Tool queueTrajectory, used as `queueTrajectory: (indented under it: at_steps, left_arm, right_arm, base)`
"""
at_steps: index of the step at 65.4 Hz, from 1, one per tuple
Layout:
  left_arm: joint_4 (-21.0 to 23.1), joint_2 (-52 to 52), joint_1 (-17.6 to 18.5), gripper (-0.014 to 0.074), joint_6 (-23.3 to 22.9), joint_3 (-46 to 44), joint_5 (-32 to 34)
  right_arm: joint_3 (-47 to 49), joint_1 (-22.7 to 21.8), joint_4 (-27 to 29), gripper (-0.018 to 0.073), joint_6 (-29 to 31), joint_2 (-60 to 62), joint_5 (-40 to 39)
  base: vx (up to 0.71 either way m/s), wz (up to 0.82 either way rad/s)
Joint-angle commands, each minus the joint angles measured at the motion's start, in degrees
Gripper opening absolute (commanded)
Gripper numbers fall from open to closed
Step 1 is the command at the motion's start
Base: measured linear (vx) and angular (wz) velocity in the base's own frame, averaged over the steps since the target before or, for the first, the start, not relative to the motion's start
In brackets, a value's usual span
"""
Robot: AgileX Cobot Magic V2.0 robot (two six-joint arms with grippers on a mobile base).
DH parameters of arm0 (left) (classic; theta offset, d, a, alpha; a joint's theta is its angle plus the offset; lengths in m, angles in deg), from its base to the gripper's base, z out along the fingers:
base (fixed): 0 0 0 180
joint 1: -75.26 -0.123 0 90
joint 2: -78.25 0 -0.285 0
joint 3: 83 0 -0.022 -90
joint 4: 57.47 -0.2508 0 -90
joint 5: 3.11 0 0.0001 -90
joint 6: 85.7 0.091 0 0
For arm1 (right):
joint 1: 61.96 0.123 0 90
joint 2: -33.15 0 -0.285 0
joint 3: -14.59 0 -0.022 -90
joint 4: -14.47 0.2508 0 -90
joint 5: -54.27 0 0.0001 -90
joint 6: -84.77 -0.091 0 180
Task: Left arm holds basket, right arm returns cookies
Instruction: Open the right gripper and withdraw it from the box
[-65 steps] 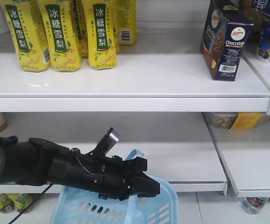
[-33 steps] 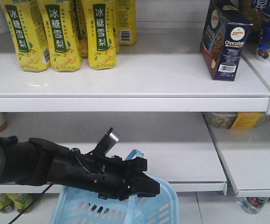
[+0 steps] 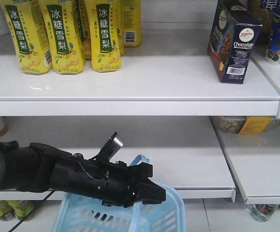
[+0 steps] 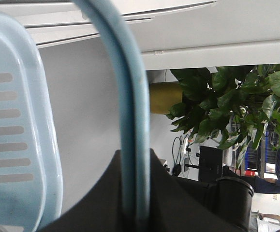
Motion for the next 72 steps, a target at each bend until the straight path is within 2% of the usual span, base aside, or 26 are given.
queueTrajectory:
  at_steps: [1, 10, 59, 72]
  left_arm:
    - [1.7, -2.6, -0.1, -0.0006, 2.7, -1.6, -1.2]
    - [1.7, -2.6, -0.1, -0.0006, 2.7, -1.6, -1.2]
    - [1.7, -2.6, -0.1, -0.0006, 2.7, -1.6, -1.2]
    - [0.3, -3.7, 1.8, -0.0006, 2.7, -1.3, 1.4]
  right_arm:
    - [2.2, 0.0, 1.1, 0.0213, 0.6, -0.4, 1.8]
    - [2.2, 0.0, 1.1, -0.0016, 0.6, -0.4, 1.8]
    - [2.0, 0.0, 1.1, -0.0009, 0.5, -0.4, 1.8]
    - [2.0, 0.0, 1.1, -0.0009, 0.5, -0.4, 1.8]
  base:
    - [0.0, 0.0]
    - [0.0, 0.0]
    - [0.0, 0.0]
    - [0.0, 0.0]
